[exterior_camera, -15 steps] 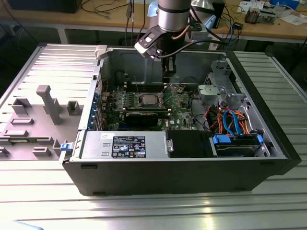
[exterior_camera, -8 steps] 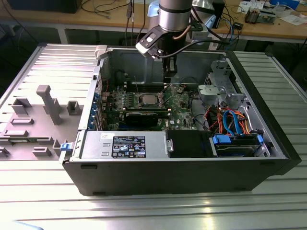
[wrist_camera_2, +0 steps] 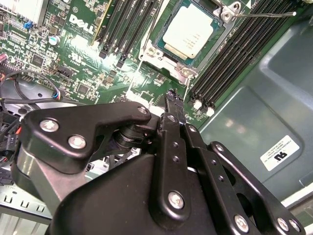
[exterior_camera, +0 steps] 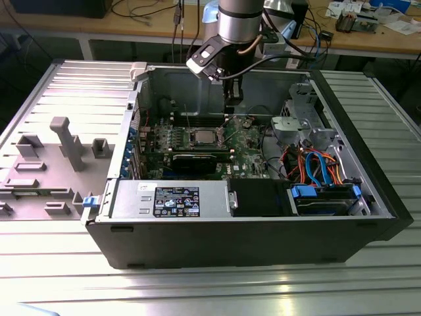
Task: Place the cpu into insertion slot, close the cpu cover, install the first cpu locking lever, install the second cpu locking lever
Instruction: 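Close the cpu cover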
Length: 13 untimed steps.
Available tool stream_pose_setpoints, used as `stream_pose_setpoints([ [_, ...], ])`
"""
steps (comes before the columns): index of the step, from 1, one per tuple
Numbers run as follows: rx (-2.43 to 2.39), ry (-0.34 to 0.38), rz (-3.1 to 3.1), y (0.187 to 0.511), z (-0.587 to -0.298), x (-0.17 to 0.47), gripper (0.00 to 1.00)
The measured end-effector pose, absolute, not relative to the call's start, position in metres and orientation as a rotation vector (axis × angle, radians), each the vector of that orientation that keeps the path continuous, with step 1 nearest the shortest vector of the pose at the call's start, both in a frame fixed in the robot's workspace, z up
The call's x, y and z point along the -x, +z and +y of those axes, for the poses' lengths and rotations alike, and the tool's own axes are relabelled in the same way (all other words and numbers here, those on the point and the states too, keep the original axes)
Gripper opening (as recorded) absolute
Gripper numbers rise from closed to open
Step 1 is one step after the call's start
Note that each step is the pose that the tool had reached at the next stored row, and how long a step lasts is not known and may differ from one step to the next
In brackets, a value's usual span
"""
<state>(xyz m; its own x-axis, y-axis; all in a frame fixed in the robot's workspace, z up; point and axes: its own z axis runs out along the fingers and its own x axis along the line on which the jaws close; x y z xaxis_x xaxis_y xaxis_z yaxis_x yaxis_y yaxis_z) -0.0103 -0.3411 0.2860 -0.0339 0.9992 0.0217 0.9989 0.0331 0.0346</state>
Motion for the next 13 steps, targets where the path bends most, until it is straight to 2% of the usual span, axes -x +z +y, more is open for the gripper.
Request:
stream_pose_setpoints([
  [13, -2.176, 0.058, 2.251, 0.281, -0.341, -0.014, 0.11],
])
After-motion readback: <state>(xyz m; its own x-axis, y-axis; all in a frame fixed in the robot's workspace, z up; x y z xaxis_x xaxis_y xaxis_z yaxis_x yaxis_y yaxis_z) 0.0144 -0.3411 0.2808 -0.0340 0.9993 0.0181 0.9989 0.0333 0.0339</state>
